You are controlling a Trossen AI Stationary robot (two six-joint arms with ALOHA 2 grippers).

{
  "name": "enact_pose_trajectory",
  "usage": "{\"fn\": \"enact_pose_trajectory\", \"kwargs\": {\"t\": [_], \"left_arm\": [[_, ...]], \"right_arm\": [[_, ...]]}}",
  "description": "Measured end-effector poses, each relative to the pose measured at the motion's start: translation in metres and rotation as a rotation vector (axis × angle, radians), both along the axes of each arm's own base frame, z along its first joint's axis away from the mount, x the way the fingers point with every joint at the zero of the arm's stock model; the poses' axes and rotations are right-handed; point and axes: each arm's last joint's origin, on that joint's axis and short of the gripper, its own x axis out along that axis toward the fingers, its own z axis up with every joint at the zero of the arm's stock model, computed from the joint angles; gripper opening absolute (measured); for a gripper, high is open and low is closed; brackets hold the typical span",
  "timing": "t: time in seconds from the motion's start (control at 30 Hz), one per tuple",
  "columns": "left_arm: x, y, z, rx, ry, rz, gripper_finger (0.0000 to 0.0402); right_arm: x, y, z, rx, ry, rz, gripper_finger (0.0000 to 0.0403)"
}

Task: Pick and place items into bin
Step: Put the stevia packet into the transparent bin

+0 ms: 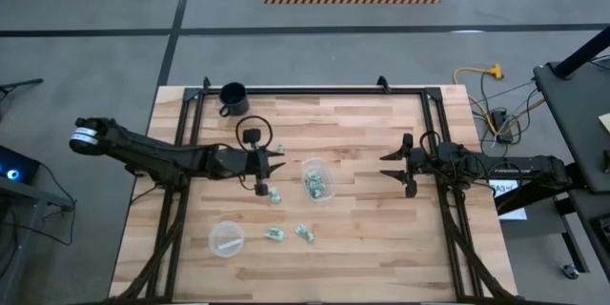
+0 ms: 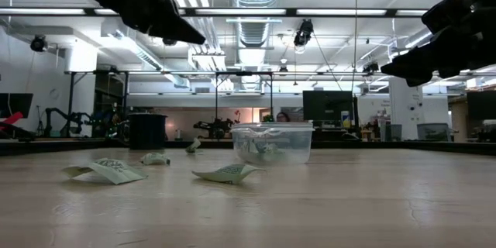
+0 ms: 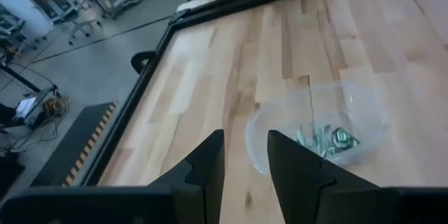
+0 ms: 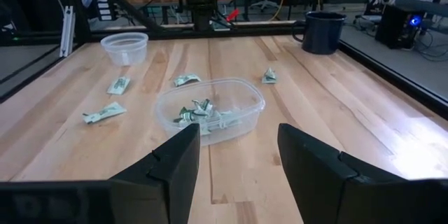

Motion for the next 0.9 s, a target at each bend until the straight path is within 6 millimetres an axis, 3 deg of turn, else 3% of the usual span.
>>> {"fn": "enact_pose_trajectory", "kwargs": {"t": [0.3, 0.67, 0.9], "left_arm": [[0.001, 0.02, -0.002, -0.047, 0.004, 0.124, 0.0093], [-0.007, 0.059, -0.012, -0.42, 0.023, 0.363, 0.0093], [-0.006, 0.069, -0.008, -0.427, -0.054, 0.413, 0.0093]], "right_arm": [[0.0, 0.0, 0.0, -0.008, 0.0, 0.002, 0.0183], [0.0, 0.0, 0.0, 0.0, 0.0, 0.0, 0.0183], [0.0, 0.0, 0.0, 0.0, 0.0, 0.0, 0.0183]]}}
